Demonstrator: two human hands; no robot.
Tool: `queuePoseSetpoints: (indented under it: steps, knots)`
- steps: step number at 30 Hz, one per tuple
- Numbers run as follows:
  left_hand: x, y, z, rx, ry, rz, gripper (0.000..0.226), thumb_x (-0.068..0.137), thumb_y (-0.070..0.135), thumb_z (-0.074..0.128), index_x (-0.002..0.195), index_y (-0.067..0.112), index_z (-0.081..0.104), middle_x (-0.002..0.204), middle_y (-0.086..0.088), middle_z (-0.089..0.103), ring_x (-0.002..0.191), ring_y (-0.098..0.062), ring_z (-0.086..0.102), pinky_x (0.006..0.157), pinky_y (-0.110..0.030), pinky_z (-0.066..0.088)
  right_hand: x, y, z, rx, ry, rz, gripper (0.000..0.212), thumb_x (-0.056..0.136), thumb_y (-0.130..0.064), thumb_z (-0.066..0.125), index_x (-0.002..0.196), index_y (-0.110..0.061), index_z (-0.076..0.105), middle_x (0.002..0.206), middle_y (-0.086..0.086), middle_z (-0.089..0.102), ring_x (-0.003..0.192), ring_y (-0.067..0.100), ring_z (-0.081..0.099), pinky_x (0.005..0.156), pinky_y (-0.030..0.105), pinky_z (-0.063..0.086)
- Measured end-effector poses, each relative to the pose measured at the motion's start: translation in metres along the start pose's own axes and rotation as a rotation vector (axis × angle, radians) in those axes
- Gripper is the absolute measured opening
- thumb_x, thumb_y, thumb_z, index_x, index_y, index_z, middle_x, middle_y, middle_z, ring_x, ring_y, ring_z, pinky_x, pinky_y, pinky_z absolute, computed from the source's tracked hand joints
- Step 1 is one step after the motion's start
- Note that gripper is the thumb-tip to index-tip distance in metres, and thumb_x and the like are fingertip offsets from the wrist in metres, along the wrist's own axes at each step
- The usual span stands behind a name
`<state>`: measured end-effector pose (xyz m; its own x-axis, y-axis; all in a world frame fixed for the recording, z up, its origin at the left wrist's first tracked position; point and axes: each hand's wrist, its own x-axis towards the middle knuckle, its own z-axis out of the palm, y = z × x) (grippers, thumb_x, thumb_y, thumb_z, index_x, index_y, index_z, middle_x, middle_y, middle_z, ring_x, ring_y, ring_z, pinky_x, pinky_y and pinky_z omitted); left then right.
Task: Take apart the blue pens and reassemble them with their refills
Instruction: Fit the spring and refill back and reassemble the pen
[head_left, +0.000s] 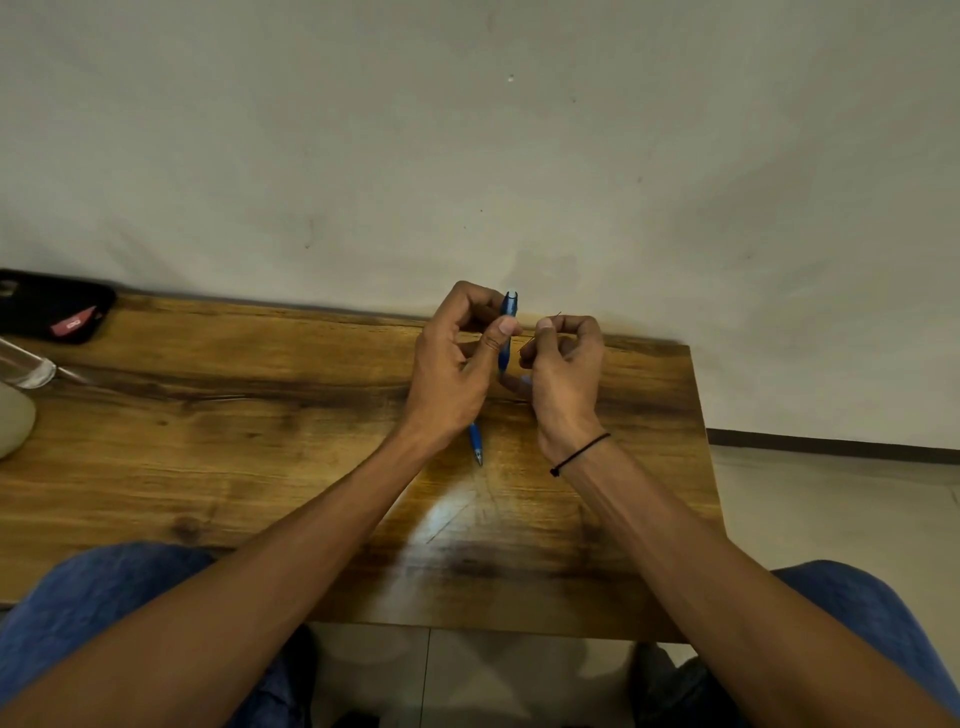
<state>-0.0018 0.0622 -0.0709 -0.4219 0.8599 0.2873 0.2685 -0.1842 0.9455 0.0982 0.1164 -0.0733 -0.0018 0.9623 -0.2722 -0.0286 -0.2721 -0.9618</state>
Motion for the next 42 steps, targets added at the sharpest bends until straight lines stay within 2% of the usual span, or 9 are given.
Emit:
queuePoseSetpoints:
  steps: [5,9,13,17,22,28,31,37,42]
  knots:
    - [0.001,-0.004,-0.001,0.028,0.005,-0.024,0.006,0.104,0.017,0.065,0.108,0.015,0.061,0.097,-0.012,0.071,0.098,-0.03,0.072,0.079,-0.056,0.058,0.006,0.0,-0.003,-0.113,0.067,-0.13,0.005,0.103,-0.016,0.062,0.104,-0.011,0.06,0.086,0.011,0.063,0.076,0.021,0.06,0.071,0.052,0.06]
    - [-0.001,-0.01,-0.001,0.056,-0.019,-0.089,0.006,0.104,0.016,0.066,0.108,0.014,0.062,0.1,-0.006,0.073,0.101,-0.022,0.073,0.085,-0.052,0.06,0.008,-0.01,-0.004,-0.072,0.061,-0.311,0.004,0.098,-0.009,0.067,0.097,-0.007,0.065,0.087,0.006,0.065,0.079,0.016,0.059,0.073,0.043,0.056]
    - [-0.003,-0.015,0.0,0.081,-0.039,-0.139,0.008,0.103,0.014,0.066,0.11,0.015,0.062,0.104,-0.005,0.073,0.105,-0.021,0.073,0.087,-0.053,0.061,0.011,-0.02,-0.007,-0.101,-0.019,-0.465,0.006,0.099,-0.009,0.067,0.096,-0.004,0.065,0.09,0.005,0.066,0.082,0.017,0.061,0.075,0.043,0.057]
    - [-0.004,-0.017,0.001,0.103,-0.045,-0.142,0.01,0.103,0.013,0.066,0.111,0.017,0.062,0.104,-0.003,0.073,0.104,-0.019,0.072,0.087,-0.049,0.062,0.007,-0.022,-0.008,-0.149,-0.114,-0.527,0.006,0.103,-0.013,0.064,0.101,-0.009,0.061,0.1,0.009,0.065,0.093,0.033,0.067,0.071,0.053,0.064]
    - [-0.005,-0.019,0.0,0.117,-0.042,-0.125,0.006,0.104,0.015,0.065,0.109,0.015,0.061,0.102,-0.003,0.073,0.101,-0.019,0.072,0.084,-0.048,0.062,0.002,-0.026,-0.008,-0.27,-0.167,-0.637,0.005,0.105,-0.019,0.061,0.103,-0.019,0.057,0.105,0.006,0.062,0.092,0.031,0.07,0.068,0.054,0.062]
    - [-0.007,-0.02,0.001,0.135,-0.051,-0.127,0.007,0.104,0.017,0.065,0.109,0.012,0.063,0.101,-0.003,0.071,0.102,-0.022,0.072,0.083,-0.053,0.06,0.002,-0.028,-0.009,-0.308,-0.146,-0.666,0.007,0.105,-0.019,0.061,0.102,-0.013,0.059,0.103,0.007,0.063,0.086,0.029,0.07,0.066,0.051,0.059]
    - [-0.009,-0.02,0.003,0.138,-0.056,-0.128,0.008,0.104,0.017,0.065,0.109,0.011,0.063,0.1,-0.002,0.071,0.1,-0.021,0.071,0.082,-0.051,0.061,0.002,-0.028,-0.01,-0.331,-0.146,-0.667,0.006,0.104,-0.018,0.062,0.101,-0.013,0.059,0.102,0.007,0.064,0.087,0.03,0.068,0.066,0.049,0.058]
    - [-0.009,-0.022,0.003,0.151,-0.055,-0.135,0.008,0.105,0.017,0.064,0.109,0.011,0.062,0.1,-0.001,0.071,0.1,-0.018,0.071,0.076,-0.042,0.061,0.002,-0.026,-0.009,-0.347,-0.153,-0.665,0.007,0.103,-0.014,0.063,0.101,-0.007,0.062,0.103,0.012,0.065,0.089,0.027,0.067,0.069,0.039,0.059]
    - [-0.009,-0.023,0.003,0.156,-0.059,-0.139,0.008,0.105,0.017,0.064,0.11,0.012,0.063,0.1,0.0,0.071,0.099,-0.016,0.071,0.078,-0.042,0.062,0.002,-0.025,-0.009,-0.352,-0.164,-0.679,0.005,0.102,-0.012,0.065,0.1,-0.007,0.063,0.101,0.013,0.066,0.088,0.024,0.066,0.07,0.019,0.052]
